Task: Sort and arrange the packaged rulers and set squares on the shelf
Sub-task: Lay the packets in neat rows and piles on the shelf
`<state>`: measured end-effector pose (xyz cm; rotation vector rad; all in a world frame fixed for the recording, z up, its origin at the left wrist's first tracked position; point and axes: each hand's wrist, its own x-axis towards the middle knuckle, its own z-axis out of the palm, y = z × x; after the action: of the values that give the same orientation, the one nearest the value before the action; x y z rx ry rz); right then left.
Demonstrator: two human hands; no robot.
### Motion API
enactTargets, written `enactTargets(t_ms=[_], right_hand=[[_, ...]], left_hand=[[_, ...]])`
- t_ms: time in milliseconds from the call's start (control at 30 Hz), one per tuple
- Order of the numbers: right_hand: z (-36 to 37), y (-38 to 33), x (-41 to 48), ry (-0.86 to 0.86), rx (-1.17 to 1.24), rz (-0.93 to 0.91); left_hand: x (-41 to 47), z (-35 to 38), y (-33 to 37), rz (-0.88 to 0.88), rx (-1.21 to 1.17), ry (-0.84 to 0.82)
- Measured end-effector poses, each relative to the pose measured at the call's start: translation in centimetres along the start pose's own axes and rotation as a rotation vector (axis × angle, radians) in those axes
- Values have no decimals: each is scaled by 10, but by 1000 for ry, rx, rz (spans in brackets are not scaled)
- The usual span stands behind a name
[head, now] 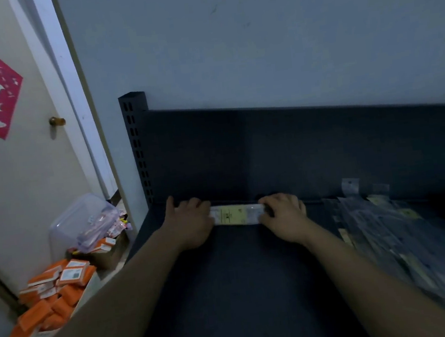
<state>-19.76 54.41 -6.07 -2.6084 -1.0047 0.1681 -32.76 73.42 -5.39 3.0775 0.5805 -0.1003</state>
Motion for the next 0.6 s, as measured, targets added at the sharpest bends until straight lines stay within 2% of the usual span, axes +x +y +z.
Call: enactTargets(t_ms=[67, 167, 333, 600], right_hand=[[12, -2, -8, -16, -165, -57], [19, -6, -23, -71, -273, -79], [10, -13, -49, -226, -278, -63], [10, -26, -92, -285, -205, -10]], left_hand=[[-5, 12, 2, 30, -6, -1], [-18, 18, 2, 58, -9, -22], [-46, 21, 1, 85, -25, -91], [-90, 21, 4, 60, -42, -138]])
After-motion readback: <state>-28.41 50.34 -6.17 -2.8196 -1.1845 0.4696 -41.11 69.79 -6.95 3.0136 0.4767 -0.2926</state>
